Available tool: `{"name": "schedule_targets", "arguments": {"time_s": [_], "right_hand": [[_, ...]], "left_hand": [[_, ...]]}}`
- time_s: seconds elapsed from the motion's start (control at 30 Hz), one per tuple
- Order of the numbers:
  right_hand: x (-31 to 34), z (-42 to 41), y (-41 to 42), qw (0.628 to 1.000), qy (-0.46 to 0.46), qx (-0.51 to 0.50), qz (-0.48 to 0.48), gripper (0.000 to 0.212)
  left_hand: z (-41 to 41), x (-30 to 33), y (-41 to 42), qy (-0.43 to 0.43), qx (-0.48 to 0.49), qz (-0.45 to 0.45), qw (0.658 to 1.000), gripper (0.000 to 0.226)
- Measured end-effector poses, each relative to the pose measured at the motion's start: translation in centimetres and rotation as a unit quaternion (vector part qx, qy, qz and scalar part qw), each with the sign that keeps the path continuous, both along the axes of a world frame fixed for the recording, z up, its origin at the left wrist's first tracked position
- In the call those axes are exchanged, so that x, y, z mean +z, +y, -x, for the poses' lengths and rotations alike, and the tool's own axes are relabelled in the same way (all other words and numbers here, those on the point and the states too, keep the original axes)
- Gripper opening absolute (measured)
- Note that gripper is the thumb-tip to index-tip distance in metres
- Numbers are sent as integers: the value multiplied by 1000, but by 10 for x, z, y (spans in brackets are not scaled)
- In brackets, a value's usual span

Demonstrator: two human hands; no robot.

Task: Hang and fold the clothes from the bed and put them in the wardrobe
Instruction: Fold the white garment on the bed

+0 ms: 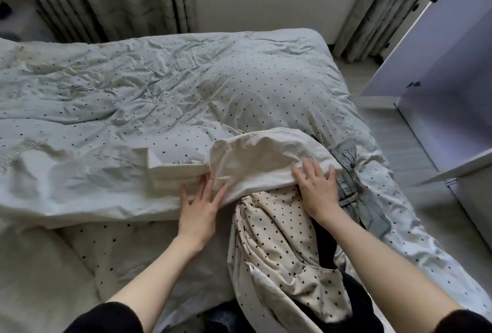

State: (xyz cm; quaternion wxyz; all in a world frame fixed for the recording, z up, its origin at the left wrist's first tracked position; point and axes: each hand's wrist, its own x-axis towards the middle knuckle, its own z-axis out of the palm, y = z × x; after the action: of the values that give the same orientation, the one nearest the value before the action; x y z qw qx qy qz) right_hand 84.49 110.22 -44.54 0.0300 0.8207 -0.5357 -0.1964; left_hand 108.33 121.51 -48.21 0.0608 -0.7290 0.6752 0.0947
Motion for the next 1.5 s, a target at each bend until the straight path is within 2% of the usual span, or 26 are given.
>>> {"name": "schedule_targets", "arguments": {"time_s": [0.07, 0.17, 0.33, 0.4, 0.57, 0.77, 1.0, 1.2, 1.33, 1.5], "right_hand": [[-7, 1, -1, 1000, 3, 4, 16, 59], [-5, 3, -5, 997, -40, -3, 58, 43], [23, 5, -2, 959, -165, 60, 221, 18], [35, 8, 6, 950, -195, 76, 232, 15], [56, 34, 45, 947, -184, 92, 248, 19], [90, 48, 103, 942, -201, 111, 244, 20], [141, 48, 180, 926, -185, 131, 301, 22], [157, 30, 274, 910, -172, 133, 353, 19], [143, 17, 351, 899, -182, 126, 379, 28], [116, 13, 439, 914, -170, 97, 354, 30]], "left_hand": [[0, -6, -3, -39, -2, 0, 999, 90], [-1, -7, -5, -73, -6, -3, 997, 88], [-1, -2, -8, -67, 14, 5, 998, 85], [1, 1, -7, -54, 18, 14, 998, 77], [9, 8, 25, 32, -1, 35, 999, 74], [11, 21, 76, 105, 9, 8, 994, 70], [4, 53, 114, 170, -8, 102, 980, 57], [-14, 62, 174, 187, -52, 111, 975, 60], [-32, 56, 217, 166, -101, 99, 976, 63], [-40, 38, 279, 136, -121, 58, 982, 64]]}}
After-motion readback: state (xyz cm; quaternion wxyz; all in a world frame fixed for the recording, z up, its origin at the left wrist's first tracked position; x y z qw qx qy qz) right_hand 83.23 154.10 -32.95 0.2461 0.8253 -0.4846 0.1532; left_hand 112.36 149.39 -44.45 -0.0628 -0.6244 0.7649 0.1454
